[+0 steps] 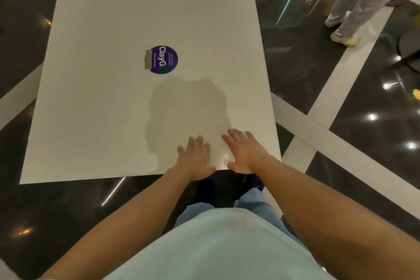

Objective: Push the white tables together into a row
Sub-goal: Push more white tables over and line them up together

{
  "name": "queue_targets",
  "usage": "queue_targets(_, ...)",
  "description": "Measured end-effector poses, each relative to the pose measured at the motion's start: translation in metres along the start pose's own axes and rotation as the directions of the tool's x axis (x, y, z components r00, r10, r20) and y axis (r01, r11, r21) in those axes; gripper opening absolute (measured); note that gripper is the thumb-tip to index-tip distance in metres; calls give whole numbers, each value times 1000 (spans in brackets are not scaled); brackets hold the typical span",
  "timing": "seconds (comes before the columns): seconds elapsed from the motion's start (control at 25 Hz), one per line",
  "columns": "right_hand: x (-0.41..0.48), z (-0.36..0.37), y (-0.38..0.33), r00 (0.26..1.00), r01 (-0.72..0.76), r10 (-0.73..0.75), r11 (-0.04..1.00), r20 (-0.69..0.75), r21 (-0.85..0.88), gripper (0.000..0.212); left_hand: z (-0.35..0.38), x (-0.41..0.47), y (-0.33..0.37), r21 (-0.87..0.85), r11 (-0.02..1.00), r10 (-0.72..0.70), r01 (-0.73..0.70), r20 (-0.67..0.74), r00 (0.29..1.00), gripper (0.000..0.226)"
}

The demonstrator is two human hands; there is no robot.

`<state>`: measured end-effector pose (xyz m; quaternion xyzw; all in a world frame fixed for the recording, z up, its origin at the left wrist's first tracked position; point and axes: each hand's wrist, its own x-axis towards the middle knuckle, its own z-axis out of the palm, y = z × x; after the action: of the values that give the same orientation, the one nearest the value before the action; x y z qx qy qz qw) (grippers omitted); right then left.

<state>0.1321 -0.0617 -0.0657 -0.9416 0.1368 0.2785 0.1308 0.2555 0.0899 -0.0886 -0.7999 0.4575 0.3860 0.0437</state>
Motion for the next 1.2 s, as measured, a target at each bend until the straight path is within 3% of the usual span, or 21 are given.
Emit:
queue_targets(0.16,-10,-12,57,1000,1,0,998,12,-61,91,-5,20,58,-30,999,-44,42,-59,997,76)
queue_targets(0.36,4,-32,159,995,95,-86,979,55,-182,95,-18,70,127,-126,968,-237,219,-149,960,96)
queue_targets(0.52,16,-58,235,974,226,-214,948,76,-222,103,-36,109,194,-222,894,-436,388,-241,867,102)
queue_targets(0.76,39,-107,306,944,320,-329,889,28,-328,105,-62,158,265,-371,780,-612,504,-284,738,111)
queue_targets(1.04,105,-173,327,871,469,-482,762,93,-446,105,-93,200,270,-549,611,-770,570,-244,590,120)
queue_targets(1.2,163,-204,327,829,532,-540,680,147,-504,106,-110,237,258,-533,559,-820,635,-239,520,123)
